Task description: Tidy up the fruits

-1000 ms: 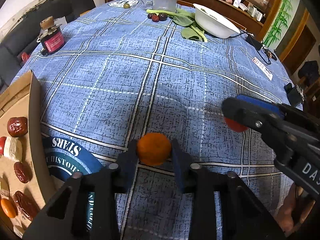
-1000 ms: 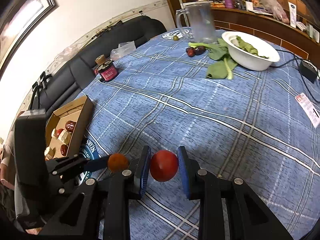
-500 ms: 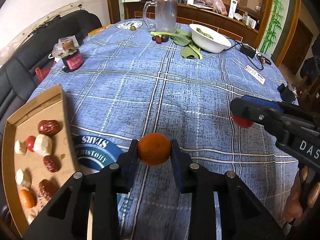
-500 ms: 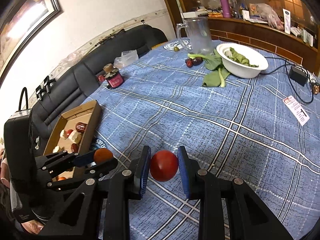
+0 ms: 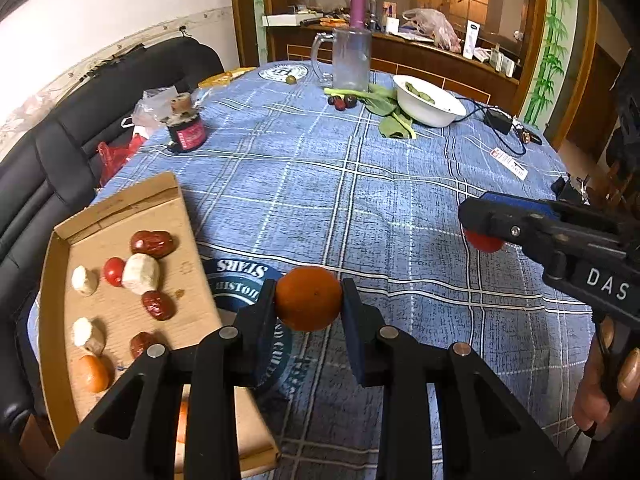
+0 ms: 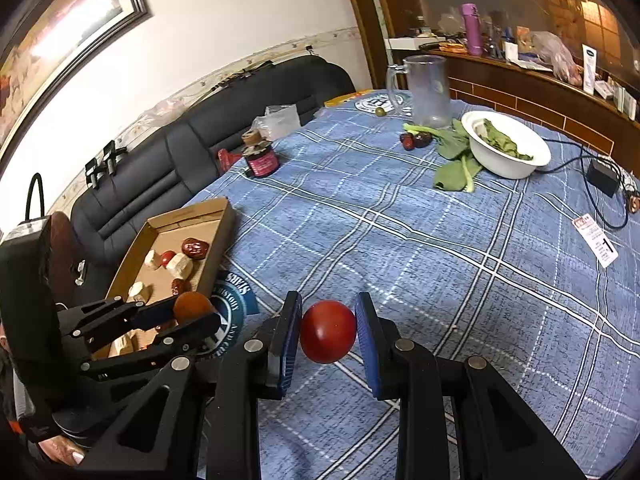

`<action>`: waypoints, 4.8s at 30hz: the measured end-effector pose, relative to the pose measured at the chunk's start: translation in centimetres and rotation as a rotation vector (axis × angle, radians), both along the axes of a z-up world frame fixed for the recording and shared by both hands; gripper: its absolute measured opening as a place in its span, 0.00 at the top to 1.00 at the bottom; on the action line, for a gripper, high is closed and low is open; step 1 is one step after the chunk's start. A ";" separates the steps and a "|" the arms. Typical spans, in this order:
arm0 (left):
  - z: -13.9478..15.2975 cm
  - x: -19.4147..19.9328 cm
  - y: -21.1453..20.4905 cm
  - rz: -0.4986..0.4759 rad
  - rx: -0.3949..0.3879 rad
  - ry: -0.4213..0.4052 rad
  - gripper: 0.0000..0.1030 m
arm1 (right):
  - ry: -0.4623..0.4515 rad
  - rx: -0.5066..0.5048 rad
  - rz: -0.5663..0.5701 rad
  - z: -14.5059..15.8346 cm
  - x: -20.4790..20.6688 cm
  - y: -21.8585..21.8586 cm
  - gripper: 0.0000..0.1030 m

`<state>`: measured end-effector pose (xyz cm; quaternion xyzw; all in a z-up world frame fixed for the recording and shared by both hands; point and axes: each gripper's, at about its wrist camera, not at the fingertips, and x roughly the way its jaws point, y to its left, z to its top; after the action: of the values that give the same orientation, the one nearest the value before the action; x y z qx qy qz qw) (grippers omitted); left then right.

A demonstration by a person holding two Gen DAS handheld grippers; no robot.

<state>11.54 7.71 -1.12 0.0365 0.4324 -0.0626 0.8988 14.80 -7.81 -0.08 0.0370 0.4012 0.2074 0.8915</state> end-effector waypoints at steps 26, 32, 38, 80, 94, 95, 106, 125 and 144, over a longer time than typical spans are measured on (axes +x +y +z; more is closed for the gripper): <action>1.9 -1.2 8.3 0.129 -0.005 -0.059 0.72 | -0.019 -0.026 0.152 1.0 0.2 9.1 0.73; 1.8 -1.0 10.0 0.154 -0.005 -0.057 0.72 | -0.019 -0.027 0.180 1.0 0.6 10.9 0.73; 1.6 -0.8 11.2 0.171 -0.011 -0.051 0.72 | -0.019 -0.030 0.205 0.9 0.9 12.3 0.73; -4.3 10.8 23.7 0.344 -0.025 0.171 0.72 | 0.201 -0.128 0.376 -7.2 15.4 29.0 0.73; -5.9 11.3 24.1 0.383 0.006 0.249 0.61 | 0.195 -0.112 0.393 -7.1 15.2 28.9 0.63; -5.7 11.2 24.1 0.382 0.000 0.244 0.56 | 0.187 -0.105 0.391 -6.7 15.0 28.6 0.62; -2.9 6.6 23.1 0.385 0.001 0.137 0.40 | 0.154 -0.069 0.437 -4.8 11.7 26.0 0.52; -0.9 -6.2 18.7 0.254 0.011 0.037 0.40 | 0.049 -0.120 0.724 -3.2 1.6 20.2 0.31; 0.6 -11.8 14.1 0.216 0.066 -0.015 0.19 | -0.071 -0.279 0.937 -2.3 -7.0 18.0 0.17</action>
<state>-0.23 21.85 -0.53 0.0195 0.4288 0.0493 0.9019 7.82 10.17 -2.42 -0.2741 0.3681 0.5317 0.7118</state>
